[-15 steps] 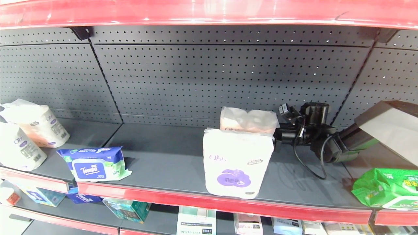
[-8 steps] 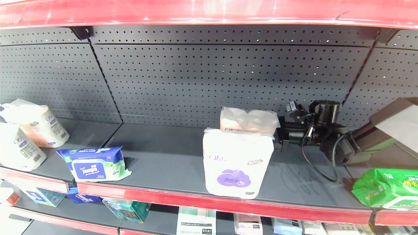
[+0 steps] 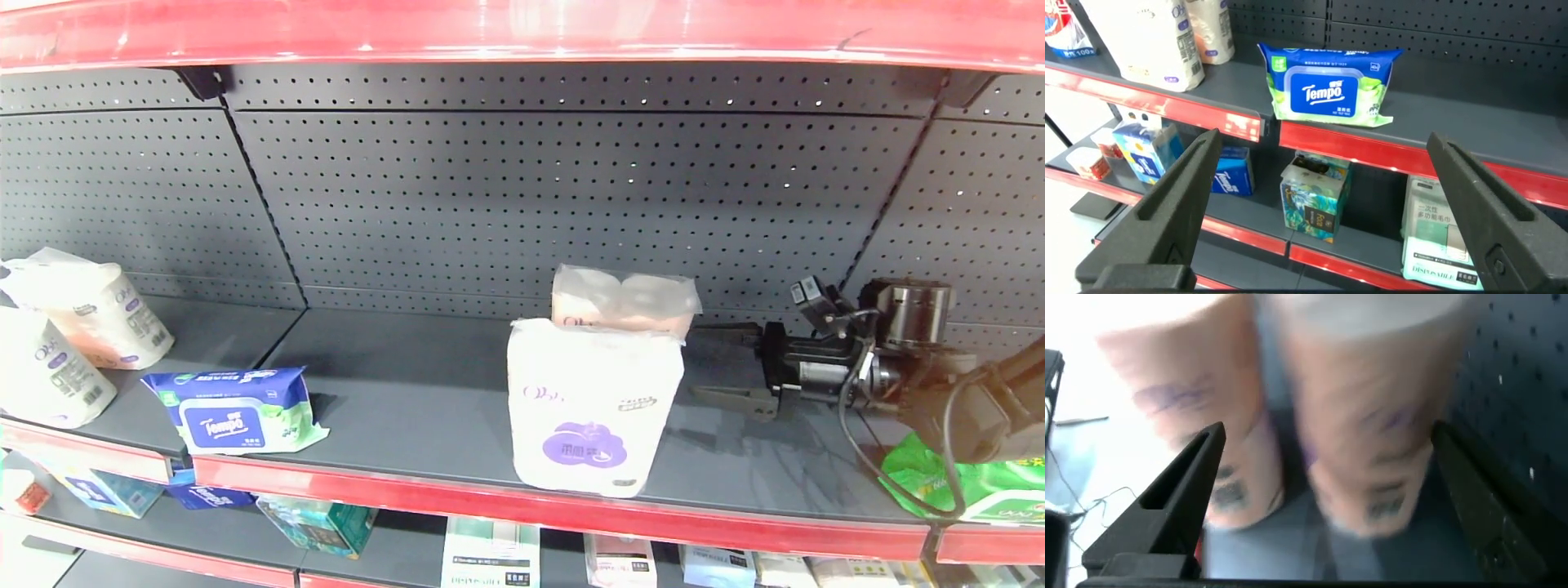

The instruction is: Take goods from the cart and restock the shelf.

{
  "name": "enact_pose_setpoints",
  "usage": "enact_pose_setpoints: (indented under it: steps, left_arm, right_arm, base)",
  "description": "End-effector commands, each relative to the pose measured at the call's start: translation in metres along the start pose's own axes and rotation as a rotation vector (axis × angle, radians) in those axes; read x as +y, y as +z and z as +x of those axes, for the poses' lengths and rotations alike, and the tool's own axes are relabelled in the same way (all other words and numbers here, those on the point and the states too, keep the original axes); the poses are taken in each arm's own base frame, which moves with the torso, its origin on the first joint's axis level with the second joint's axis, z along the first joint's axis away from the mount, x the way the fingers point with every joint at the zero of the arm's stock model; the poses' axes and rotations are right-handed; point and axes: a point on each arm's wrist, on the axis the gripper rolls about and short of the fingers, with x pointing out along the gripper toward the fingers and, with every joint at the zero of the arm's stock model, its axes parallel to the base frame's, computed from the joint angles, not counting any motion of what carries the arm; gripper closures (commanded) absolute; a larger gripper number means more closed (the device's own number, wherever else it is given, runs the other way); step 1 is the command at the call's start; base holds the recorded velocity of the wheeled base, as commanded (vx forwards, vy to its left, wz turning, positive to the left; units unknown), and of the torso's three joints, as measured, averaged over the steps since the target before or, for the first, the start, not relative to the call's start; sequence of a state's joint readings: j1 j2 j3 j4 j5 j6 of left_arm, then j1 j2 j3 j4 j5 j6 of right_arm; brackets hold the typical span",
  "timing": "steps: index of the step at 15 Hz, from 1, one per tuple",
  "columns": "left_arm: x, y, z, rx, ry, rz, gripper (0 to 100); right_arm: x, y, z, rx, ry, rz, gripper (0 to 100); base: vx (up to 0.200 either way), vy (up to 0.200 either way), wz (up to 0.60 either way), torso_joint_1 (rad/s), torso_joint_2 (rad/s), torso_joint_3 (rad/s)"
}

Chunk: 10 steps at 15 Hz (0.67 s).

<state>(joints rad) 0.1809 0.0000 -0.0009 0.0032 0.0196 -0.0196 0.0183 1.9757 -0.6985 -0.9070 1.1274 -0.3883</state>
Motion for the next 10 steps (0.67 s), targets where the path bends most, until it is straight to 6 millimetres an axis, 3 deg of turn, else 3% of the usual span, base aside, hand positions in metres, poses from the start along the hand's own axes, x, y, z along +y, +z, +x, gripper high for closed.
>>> enact_pose_setpoints:
  steps: [1, 5, 8, 10]
  left_arm:
    - [0.000, 0.000, 0.000, -0.001, 0.001, 0.000, 0]
    - [0.000, 0.000, 0.000, 0.001, 0.001, 0.001, 0]
    - [0.000, 0.000, 0.000, 0.001, 0.001, 0.000, 0]
    - [0.000, 0.000, 0.000, -0.001, 0.001, 0.000, 0]
  right_arm:
    - [0.008, 0.010, -0.010, -0.009, -0.019, -0.019, 0]
    - [0.019, 0.022, -0.026, 0.002, -0.105, -0.022, 0]
    - [0.054, 0.030, -0.067, 0.057, -0.359, 0.021, 0]
    - [0.071, 0.041, -0.079, 0.090, -0.566, 0.060, 0]
  base:
    - [0.000, 0.000, 0.00, 0.000, 0.00, 0.000]
    - [0.000, 0.000, 0.00, 0.000, 0.00, 0.000]
    - [0.000, 0.000, 0.00, 0.000, 0.00, 0.000]
    - [0.000, 0.000, 0.00, 0.000, 0.00, 0.000]
